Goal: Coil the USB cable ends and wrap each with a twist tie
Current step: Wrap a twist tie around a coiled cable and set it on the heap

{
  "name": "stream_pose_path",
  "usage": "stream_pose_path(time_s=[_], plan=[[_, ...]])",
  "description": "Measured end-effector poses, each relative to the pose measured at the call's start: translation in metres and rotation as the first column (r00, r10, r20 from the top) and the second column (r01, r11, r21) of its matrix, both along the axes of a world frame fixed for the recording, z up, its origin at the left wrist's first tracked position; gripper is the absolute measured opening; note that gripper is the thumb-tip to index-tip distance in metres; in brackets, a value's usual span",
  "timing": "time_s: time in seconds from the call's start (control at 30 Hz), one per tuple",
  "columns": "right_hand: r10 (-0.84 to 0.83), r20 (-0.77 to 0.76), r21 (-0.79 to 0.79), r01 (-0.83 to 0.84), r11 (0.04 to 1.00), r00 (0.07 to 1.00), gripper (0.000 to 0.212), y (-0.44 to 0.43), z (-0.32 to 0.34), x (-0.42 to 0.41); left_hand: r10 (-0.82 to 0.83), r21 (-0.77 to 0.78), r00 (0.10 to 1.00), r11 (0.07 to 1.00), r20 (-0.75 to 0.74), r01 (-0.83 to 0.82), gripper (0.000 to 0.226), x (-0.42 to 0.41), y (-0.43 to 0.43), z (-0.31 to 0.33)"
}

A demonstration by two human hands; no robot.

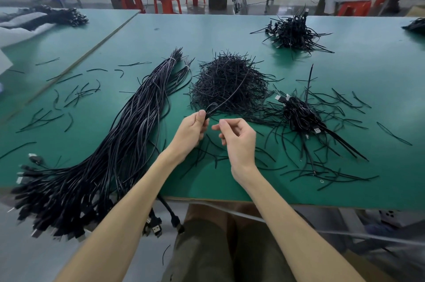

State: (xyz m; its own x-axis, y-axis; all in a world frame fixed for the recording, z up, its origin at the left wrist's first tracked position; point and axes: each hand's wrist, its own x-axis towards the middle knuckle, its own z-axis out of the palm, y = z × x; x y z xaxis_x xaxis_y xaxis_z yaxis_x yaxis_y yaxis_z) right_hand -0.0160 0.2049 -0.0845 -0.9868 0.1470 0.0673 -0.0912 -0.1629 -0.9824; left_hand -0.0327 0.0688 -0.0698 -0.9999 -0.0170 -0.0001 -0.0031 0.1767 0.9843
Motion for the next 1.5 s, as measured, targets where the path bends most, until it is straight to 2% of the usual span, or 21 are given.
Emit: stream_pose_path(time_s=[0.13,0.3,0.37,0.47,0.57,0.67,0.77,0.97,1.23,1.43,1.5], plan=[[0.026,-0.007,0.058,-0.026,0.998,1.0,0.006,-0.001,0.0,0.001,-0.033,0.036,0.999,0.999,0.025,0.032,0.041,0.002,-0.003,0.0],[0.121,-0.049,0.125,-0.114,0.986,0.991,0.003,-0.004,0.001,0.0,0.034,0.078,0.999,0.996,0.008,-0.035,0.048,0.002,-0.004,0.002],[0.146,-0.077,0.148,-0.133,0.98,0.986,0.015,-0.006,0.002,0.001,0.035,0.092,0.999,0.995,0.005,-0.035,0.051,0.003,-0.003,0.003],[0.167,-0.088,0.164,-0.151,0.975,0.982,0.036,-0.007,0.004,0.002,0.012,0.034,1.0,0.999,-0.016,-0.012,0.047,0.005,-0.001,0.004],[0.183,-0.103,0.191,-0.161,0.968,0.978,0.042,-0.006,0.005,0.003,-0.018,-0.005,1.0,1.0,-0.016,0.018,0.047,0.005,0.0,0.004],[0.215,-0.126,0.228,-0.183,0.956,0.968,0.037,-0.004,0.006,0.004,-0.051,-0.007,0.999,0.999,-0.009,0.051,0.054,0.006,-0.002,0.004],[0.23,-0.112,0.137,-0.214,0.967,0.967,0.028,-0.002,0.006,0.002,-0.079,-0.038,0.996,0.996,-0.026,0.078,0.049,0.006,0.001,0.004],[0.285,-0.066,0.083,-0.28,0.956,0.956,0.034,0.001,0.005,-0.001,-0.051,-0.053,0.999,0.997,-0.007,0.051,0.042,0.003,-0.001,0.0],[0.194,-0.054,0.085,-0.189,0.978,0.98,0.022,0.0,0.0,-0.002,-0.071,0.009,0.997,0.997,-0.008,0.071,0.051,0.003,-0.002,0.003],[0.163,-0.026,0.073,-0.161,0.984,0.986,0.011,0.001,-0.005,-0.005,-0.062,0.026,0.998,0.998,0.008,0.062,0.045,0.004,-0.004,0.001],[0.184,-0.026,0.078,-0.181,0.98,0.983,0.017,0.003,-0.005,-0.006,-0.058,0.042,0.998,0.997,0.014,0.057,0.049,0.004,-0.004,0.001]])
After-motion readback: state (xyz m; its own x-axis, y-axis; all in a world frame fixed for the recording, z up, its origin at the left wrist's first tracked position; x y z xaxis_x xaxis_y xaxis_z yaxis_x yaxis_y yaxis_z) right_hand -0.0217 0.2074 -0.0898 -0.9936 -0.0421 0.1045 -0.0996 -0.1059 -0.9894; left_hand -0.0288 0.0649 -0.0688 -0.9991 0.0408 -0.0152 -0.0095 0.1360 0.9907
